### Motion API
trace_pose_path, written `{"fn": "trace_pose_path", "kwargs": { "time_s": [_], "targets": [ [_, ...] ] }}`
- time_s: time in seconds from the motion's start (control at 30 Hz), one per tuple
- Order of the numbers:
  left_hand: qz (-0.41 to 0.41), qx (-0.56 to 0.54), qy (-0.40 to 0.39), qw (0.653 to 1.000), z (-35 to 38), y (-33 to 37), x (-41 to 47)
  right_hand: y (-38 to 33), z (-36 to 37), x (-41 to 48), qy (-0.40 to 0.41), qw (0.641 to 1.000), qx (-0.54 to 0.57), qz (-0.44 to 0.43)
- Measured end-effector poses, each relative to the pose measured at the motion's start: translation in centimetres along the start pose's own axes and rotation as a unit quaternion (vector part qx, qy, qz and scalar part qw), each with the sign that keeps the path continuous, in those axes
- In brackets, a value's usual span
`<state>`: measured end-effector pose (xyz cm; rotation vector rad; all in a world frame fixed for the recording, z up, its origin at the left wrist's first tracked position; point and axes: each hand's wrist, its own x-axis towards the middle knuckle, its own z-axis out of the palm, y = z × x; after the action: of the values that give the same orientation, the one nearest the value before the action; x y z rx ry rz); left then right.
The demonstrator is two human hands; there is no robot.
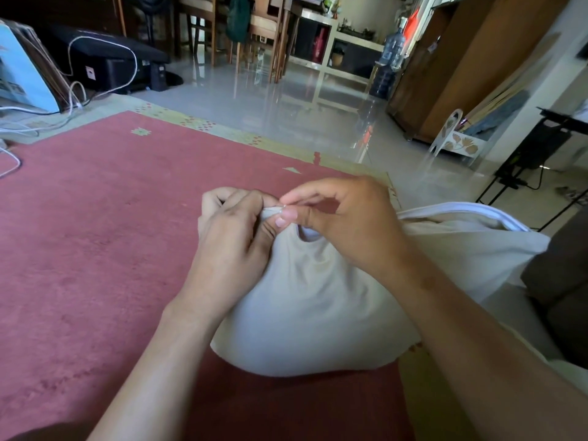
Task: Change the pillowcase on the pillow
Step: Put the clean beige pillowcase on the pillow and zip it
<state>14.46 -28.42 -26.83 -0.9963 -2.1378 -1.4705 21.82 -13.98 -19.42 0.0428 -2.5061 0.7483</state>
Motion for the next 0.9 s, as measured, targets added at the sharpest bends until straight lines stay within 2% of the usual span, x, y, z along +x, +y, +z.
{"fn": "trace_pose_path", "kwargs": {
  "time_s": [0.13, 0.27, 0.37, 0.53, 0.77, 0.9],
  "targets": [
    [-0.006, -0.042, 0.006, 0.999, -0.2, 0.1, -0.1, 0.3, -0.4, 0.4, -0.070, 0.989, 0.098, 0.086],
    [0.006, -0.042, 0.005, 0.999, -0.5, 0.0, 0.0, 0.2, -0.6, 0.5, -0.084, 0.983, 0.142, 0.084],
    [-0.001, -0.051, 0.010, 0.999, -0.5, -0.1, 0.0, -0.1, -0.6, 0.4, -0.077, 0.988, 0.118, 0.055],
    [-0.003, -0.052, 0.014, 0.999, -0.5, -0.1, 0.1, -0.3, -1.2, 0.2, -0.109, 0.992, 0.060, 0.013],
    [-0.028, -0.079, 0.015, 0.996, -0.7, 0.2, 0.0, -0.1, -1.3, 0.6, -0.077, 0.996, -0.030, -0.027],
    [-0.015, -0.073, 0.018, 0.997, -0.7, 0.2, 0.1, 0.0, -1.3, 0.3, -0.070, 0.992, -0.087, -0.062]
  ]
}}
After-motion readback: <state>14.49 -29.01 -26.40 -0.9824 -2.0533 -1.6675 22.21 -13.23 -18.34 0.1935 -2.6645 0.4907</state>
